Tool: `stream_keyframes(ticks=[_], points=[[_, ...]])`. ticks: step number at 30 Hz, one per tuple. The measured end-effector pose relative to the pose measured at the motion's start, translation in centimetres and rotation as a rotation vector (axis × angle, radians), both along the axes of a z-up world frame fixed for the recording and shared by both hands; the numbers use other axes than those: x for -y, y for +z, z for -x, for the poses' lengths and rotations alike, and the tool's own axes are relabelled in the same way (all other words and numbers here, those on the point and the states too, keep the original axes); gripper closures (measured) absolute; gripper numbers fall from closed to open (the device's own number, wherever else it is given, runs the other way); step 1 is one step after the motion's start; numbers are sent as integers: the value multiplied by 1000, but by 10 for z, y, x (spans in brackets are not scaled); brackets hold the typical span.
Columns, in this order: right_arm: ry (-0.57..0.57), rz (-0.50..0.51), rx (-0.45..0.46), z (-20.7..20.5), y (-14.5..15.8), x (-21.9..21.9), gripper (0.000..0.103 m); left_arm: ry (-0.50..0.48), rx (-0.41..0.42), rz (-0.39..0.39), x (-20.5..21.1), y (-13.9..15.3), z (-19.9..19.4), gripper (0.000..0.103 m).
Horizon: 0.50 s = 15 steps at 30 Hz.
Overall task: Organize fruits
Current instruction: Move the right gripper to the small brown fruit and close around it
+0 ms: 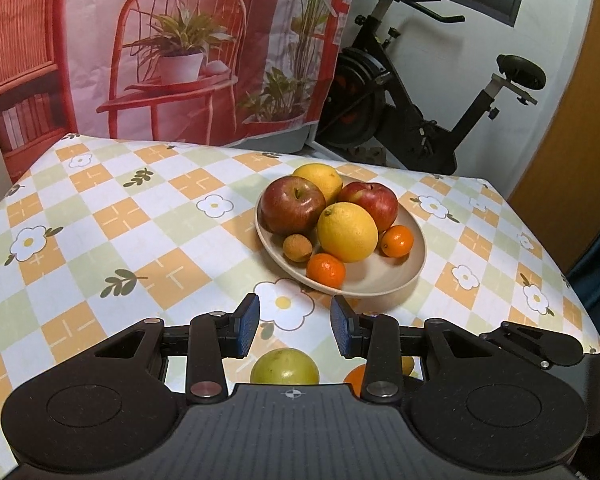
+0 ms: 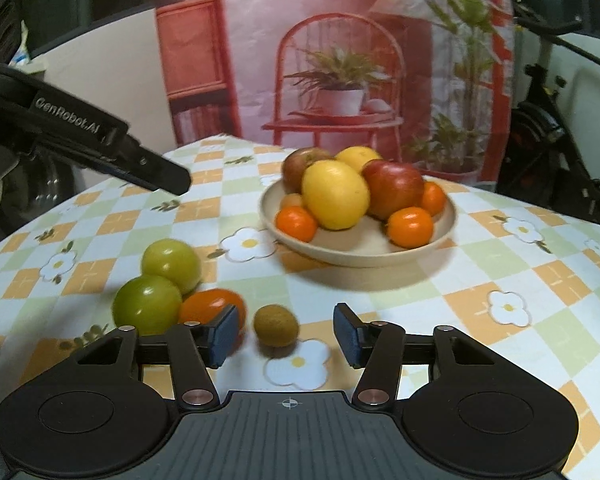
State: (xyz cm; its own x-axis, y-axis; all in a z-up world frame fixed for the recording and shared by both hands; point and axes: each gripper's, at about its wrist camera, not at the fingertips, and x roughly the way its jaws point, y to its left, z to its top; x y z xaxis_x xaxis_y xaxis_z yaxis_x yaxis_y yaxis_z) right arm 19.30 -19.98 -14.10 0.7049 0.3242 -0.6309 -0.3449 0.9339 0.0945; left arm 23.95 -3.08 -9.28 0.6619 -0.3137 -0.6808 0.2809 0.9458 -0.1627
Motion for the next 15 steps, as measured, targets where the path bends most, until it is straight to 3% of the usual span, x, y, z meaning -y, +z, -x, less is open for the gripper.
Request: stream_keyframes(ticks=[6,15], points=[[27,-2,1,-4,-2,-3,66,-6,-6,-4,1,-1,0,62],[22,-25,-36,-7,-7,4,69,3,-21,-1,0,-5,0,63]])
